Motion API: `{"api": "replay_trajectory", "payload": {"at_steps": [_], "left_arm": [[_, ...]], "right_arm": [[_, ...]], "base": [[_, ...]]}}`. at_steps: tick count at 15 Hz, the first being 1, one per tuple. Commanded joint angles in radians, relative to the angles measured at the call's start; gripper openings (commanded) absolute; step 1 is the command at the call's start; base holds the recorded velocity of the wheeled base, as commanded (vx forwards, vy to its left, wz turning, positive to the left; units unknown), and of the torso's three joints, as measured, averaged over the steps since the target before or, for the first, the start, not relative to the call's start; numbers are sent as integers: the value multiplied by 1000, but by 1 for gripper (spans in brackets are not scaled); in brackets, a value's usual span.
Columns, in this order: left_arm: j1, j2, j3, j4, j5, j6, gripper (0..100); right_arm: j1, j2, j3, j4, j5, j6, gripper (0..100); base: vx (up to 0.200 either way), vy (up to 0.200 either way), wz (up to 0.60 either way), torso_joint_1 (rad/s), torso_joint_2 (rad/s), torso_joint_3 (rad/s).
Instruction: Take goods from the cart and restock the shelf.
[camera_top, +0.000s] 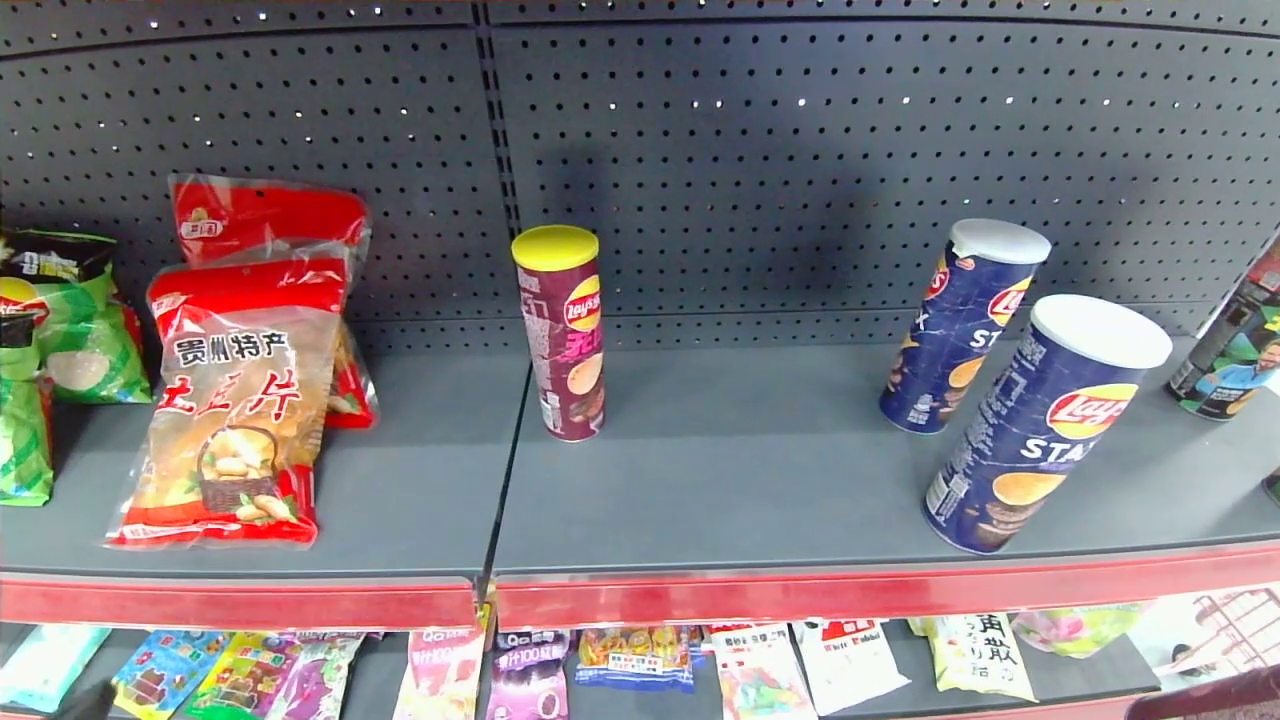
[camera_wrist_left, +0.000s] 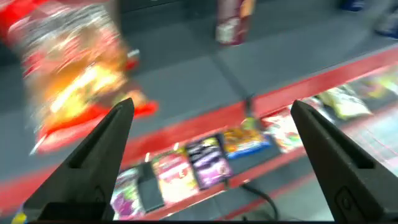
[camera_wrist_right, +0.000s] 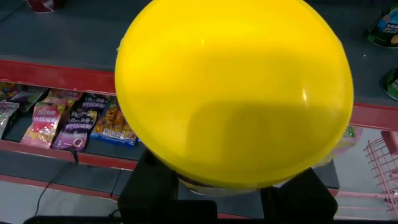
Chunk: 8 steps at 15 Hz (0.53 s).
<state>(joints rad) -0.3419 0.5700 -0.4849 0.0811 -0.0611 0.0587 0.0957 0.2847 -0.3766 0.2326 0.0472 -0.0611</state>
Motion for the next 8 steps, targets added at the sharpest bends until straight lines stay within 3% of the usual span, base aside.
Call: {"api": "replay_trajectory", "payload": {"at_steps": [1, 3, 4, 8], "left_arm": [[-29, 616, -221, -293, -131, 21, 100], [-45, 772, -268, -423, -132, 24, 100], [-85, 877, -319, -461, -131, 23, 100], [-103, 1082, -463, -483, -123, 24, 100]], "right_arm": [[1, -2, 1, 1, -1, 0, 0], [1, -2, 1, 1, -4, 0, 0], [-1, 1, 1, -2, -6, 1, 0], [-1, 1, 2, -1, -10, 4, 0]], "base": [[0, 0, 0, 0, 0, 0], [0, 0, 0, 0, 0, 0], [0, 0, 0, 0, 0, 0], [0, 0, 0, 0, 0, 0]]}}
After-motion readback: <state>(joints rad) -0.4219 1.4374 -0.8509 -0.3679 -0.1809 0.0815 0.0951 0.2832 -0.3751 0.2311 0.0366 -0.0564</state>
